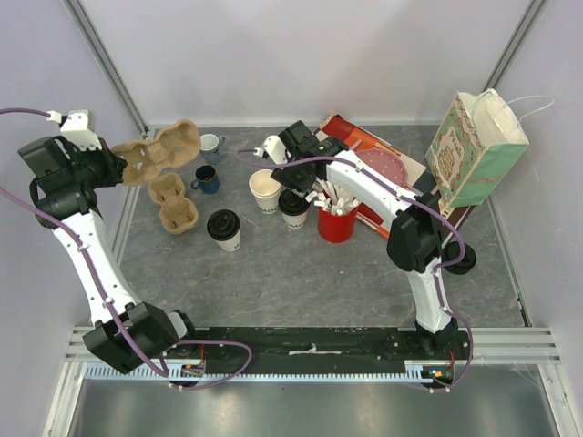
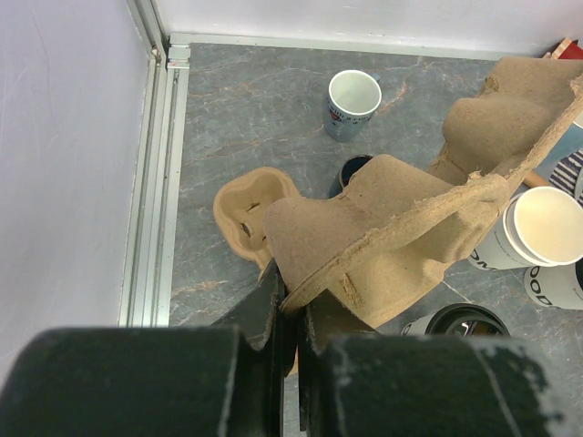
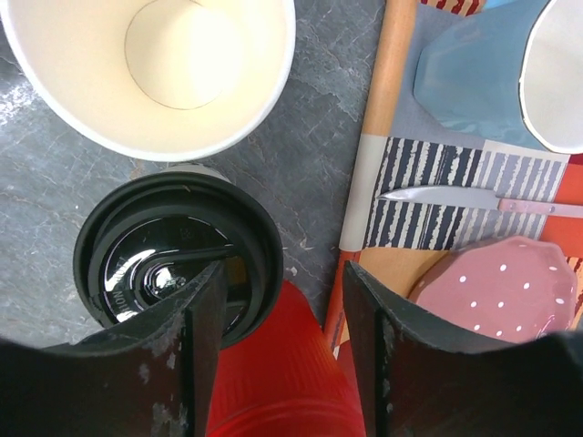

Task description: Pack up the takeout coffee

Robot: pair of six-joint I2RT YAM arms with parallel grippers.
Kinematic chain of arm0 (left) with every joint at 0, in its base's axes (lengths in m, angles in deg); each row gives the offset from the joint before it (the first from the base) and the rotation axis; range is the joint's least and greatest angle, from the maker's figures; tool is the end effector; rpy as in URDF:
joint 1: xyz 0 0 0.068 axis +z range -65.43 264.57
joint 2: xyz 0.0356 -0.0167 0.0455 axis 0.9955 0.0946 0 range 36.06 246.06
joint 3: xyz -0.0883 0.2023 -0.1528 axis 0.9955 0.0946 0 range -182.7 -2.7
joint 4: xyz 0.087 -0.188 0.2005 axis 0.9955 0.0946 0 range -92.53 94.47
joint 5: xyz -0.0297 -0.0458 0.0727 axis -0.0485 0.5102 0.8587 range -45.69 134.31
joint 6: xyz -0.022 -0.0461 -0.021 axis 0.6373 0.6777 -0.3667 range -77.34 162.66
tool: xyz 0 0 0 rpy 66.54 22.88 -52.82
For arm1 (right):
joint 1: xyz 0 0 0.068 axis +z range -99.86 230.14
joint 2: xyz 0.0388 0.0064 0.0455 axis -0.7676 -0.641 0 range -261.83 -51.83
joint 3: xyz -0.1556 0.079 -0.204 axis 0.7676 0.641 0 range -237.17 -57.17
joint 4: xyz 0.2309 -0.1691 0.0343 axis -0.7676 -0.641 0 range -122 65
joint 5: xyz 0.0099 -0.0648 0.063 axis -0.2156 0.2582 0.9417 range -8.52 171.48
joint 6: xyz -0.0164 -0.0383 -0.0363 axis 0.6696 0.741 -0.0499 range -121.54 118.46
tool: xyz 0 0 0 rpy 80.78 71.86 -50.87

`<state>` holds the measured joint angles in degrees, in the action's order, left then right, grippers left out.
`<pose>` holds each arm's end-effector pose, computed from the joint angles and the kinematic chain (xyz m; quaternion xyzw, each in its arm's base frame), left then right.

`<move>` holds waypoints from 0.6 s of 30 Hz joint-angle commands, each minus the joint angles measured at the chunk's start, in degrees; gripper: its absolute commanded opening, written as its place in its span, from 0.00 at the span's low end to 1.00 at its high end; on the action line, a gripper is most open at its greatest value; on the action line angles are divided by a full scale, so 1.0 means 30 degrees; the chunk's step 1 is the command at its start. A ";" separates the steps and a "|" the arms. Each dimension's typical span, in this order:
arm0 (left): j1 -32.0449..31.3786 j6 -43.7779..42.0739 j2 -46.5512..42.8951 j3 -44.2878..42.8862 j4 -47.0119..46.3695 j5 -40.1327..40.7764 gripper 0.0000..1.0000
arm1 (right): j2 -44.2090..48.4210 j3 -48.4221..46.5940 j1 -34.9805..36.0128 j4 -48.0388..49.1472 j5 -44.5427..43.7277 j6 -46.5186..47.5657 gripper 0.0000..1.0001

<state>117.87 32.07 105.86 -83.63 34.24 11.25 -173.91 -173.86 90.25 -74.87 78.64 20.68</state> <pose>0.2471 0.1378 0.4231 -0.0112 0.8253 -0.0326 0.5636 0.3829 0.3201 0.2757 -0.4874 0.8202 0.0231 0.2985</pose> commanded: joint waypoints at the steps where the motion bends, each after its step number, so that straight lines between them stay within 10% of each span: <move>1: 0.0121 -0.0543 -0.0151 -0.0447 -0.0276 -0.0172 0.02 | 0.1406 -0.1330 0.0016 -0.0224 0.0357 -0.0257 0.63; 18: 0.0121 -0.0250 -0.0151 -0.0242 -0.0100 -0.0845 0.02 | 0.5182 -0.5467 -0.3492 -0.0137 -0.6348 -0.3064 0.81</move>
<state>117.87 32.09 105.88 -83.63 34.90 10.95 -167.99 -187.87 88.31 -77.12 70.95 17.12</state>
